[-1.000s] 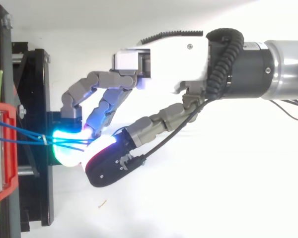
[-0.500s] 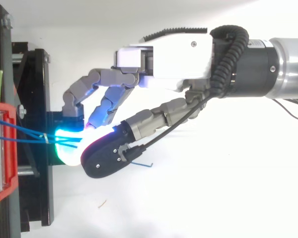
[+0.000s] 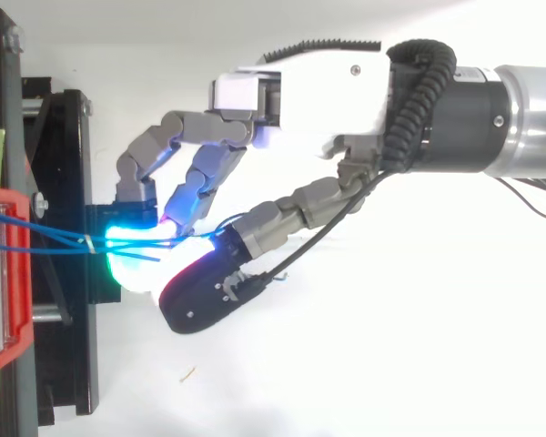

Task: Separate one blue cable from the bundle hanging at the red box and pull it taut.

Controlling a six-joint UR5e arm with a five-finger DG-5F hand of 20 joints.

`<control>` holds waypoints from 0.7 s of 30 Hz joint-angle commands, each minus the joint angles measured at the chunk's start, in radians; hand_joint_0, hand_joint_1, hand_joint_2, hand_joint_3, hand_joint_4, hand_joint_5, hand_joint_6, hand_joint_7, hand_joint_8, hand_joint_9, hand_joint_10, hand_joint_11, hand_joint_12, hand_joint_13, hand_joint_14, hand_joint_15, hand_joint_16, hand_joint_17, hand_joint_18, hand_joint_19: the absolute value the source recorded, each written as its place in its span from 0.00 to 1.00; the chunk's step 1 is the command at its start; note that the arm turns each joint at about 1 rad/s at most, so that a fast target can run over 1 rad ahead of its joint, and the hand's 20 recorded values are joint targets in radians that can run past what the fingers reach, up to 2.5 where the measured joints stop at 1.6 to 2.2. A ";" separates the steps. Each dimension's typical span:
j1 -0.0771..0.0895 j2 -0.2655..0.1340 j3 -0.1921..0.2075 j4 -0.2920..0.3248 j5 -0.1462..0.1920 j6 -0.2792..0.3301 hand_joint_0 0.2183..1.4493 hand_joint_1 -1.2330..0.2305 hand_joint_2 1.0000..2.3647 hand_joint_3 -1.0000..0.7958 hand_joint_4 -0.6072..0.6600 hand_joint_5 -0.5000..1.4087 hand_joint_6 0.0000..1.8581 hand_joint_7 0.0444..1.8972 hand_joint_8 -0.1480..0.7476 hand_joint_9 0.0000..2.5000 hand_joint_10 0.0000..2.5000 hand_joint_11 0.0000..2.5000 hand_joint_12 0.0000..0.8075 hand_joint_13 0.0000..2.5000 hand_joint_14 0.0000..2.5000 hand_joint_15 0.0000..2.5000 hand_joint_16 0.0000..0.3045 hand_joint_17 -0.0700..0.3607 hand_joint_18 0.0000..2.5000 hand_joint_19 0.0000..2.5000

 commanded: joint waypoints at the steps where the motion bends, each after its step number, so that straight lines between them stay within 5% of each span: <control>1: -0.003 -0.001 -0.001 0.000 0.001 0.000 0.29 0.46 0.00 0.28 0.60 0.18 0.49 0.52 0.56 0.39 0.01 0.29 0.43 0.39 0.01 0.19 0.12 0.36 0.34 0.16; 6: -0.005 0.001 0.001 0.000 0.001 -0.005 0.32 0.53 0.00 0.30 0.58 0.18 0.48 0.54 0.55 0.40 0.01 0.29 0.43 0.39 0.01 0.19 0.12 0.35 0.34 0.17; 13: -0.006 -0.001 -0.001 -0.001 0.002 -0.033 0.30 0.36 0.00 0.49 0.59 0.20 0.49 0.57 0.63 0.45 0.01 0.32 0.52 0.43 0.01 0.20 0.17 0.43 0.42 0.16; 21: -0.008 -0.001 -0.001 0.002 0.015 -0.047 0.32 0.31 0.01 0.49 0.53 0.19 0.50 0.59 0.60 0.45 0.01 0.36 0.50 0.43 0.01 0.22 0.16 0.41 0.41 0.18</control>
